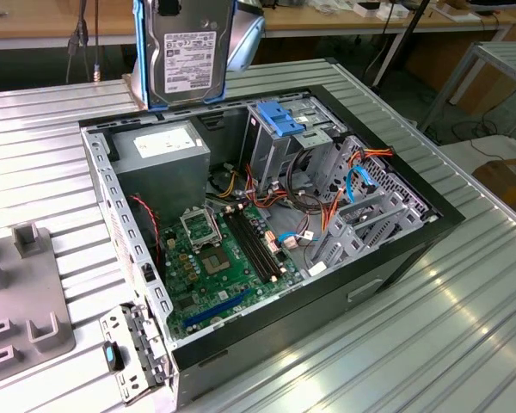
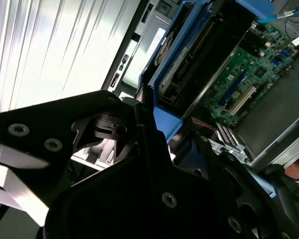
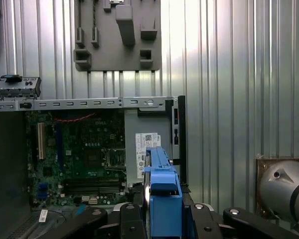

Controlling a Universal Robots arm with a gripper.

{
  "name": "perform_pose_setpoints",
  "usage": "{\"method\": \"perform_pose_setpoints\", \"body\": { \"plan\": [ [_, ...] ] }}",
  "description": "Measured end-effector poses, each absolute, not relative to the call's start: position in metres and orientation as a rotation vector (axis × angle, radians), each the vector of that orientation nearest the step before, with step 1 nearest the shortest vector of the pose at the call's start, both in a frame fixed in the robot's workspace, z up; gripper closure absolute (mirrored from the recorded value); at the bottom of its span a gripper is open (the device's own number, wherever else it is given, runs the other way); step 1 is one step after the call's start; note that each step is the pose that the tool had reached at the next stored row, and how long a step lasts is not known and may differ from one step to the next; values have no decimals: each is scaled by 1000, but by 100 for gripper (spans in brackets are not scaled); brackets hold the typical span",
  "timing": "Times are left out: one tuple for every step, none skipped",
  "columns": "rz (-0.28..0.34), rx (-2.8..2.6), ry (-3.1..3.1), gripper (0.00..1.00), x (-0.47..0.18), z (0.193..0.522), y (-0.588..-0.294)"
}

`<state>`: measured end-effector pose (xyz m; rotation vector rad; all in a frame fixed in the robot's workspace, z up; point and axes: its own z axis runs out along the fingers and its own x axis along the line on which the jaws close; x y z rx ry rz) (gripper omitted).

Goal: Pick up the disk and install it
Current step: 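Pick up the disk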

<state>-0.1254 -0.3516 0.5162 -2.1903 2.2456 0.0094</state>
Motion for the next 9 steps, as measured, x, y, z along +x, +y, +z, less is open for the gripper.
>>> {"method": "perform_pose_setpoints", "body": {
  "plan": [
    [9,-2190,2246,63,-125,516,-352],
    [9,-2190,2246,63,-124,516,-352],
    [9,-2190,2246,63,-124,516,-353],
    [9,-2190,2246,63,-124,516,-355],
    [9,-2190,2246,63,-124,516,-356],
    [9,-2190,2246,63,-124,516,-363],
    [9,-2190,2246,63,-124,516,-371],
    [9,-2190,2246,63,-124,516,-376],
    [9,-2190,2246,63,-124,516,-382]
  ]
}}
